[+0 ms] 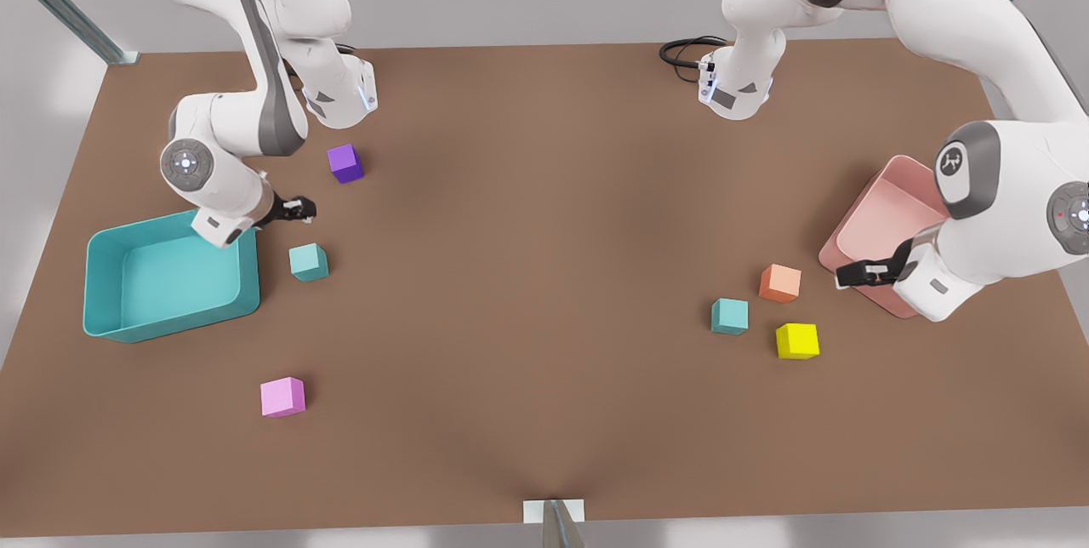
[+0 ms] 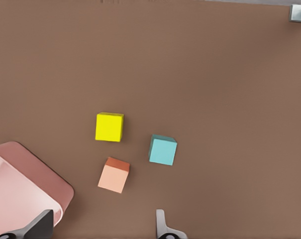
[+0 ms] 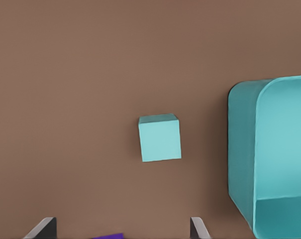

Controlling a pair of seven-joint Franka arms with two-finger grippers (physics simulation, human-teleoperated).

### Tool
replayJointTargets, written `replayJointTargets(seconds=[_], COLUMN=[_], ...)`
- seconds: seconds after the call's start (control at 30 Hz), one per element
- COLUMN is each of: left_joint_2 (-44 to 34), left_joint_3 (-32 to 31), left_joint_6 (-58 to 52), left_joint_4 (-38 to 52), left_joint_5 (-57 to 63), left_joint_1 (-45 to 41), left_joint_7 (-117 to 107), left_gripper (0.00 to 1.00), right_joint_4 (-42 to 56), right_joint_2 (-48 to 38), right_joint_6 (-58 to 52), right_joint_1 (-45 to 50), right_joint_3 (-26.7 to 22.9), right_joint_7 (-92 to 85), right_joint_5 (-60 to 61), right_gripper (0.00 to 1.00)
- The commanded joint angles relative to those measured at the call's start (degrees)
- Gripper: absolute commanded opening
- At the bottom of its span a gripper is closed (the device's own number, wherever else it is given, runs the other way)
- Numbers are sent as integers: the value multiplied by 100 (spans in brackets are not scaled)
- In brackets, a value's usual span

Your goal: Stack the two blue cubes on top of each other

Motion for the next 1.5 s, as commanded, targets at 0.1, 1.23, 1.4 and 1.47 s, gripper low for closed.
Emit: replayJointTargets(seconds=[0.1, 1.23, 1.4, 1.47], left_joint_2=[-13, 40, 40, 40], left_joint_3=[-9, -35, -35, -27], left_joint_6=[31, 13, 4, 4], left_joint_4=[-4, -13, -13, -13], left_joint_5=[-246, -176, -176, -176], left_joint_1=[454, 137, 137, 137], left_joint_7=[42, -46, -46, -46], left_gripper=[100, 100, 100, 100], right_joint_4=[-254, -825, -852, -869], right_joint_2=[240, 1848, 1848, 1848], right_joint_6=[1185, 3805, 3778, 3769], right_joint_1=[-45, -204, -195, -195], right_joint_3=[5, -381, -373, -373], right_joint_7=[177, -799, -799, -799], right_joint_5=[20, -50, -50, -50], right_gripper=[100, 100, 100, 100])
